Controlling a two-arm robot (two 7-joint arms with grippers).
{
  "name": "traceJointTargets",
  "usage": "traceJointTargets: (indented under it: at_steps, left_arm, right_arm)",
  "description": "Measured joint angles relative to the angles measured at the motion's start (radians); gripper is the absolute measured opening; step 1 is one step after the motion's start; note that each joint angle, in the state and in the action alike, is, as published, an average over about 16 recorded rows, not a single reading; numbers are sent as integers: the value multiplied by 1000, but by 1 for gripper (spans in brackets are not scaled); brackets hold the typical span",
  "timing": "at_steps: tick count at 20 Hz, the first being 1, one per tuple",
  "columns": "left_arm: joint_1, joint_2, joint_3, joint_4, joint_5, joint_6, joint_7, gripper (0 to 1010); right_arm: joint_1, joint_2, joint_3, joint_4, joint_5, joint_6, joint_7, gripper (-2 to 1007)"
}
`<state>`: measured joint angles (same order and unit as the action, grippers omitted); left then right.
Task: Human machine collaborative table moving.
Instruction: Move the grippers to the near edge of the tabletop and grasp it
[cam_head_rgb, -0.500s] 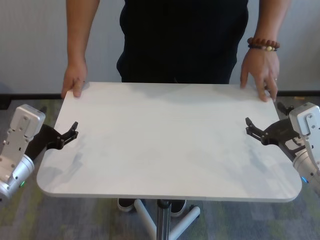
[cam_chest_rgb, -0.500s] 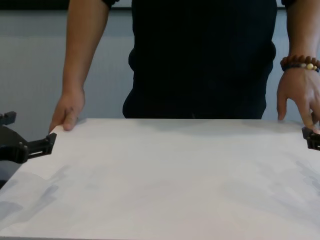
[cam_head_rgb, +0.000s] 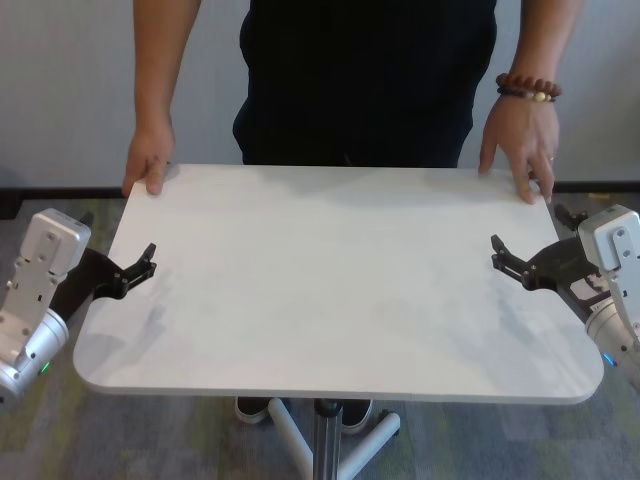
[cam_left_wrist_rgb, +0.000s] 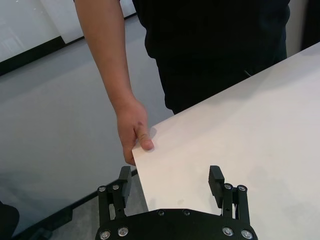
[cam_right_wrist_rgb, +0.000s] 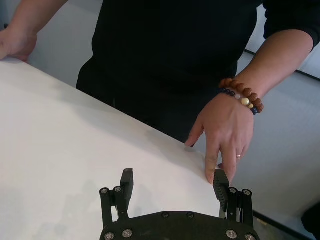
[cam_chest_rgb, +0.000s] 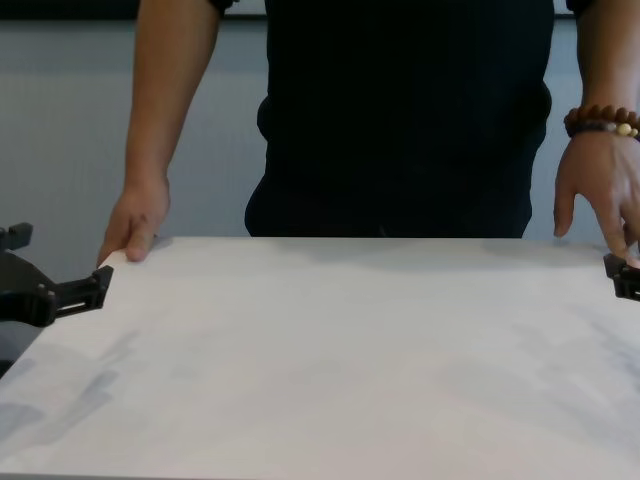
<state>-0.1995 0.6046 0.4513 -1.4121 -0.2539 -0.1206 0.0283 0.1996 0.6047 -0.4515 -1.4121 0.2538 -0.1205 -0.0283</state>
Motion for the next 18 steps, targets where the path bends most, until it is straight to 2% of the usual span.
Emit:
traceJointTargets:
  at_steps: [18]
  left_arm:
    - [0, 0, 0, 0, 0, 0, 0, 1001]
  right_arm:
    - [0, 0, 0, 0, 0, 0, 0, 1000]
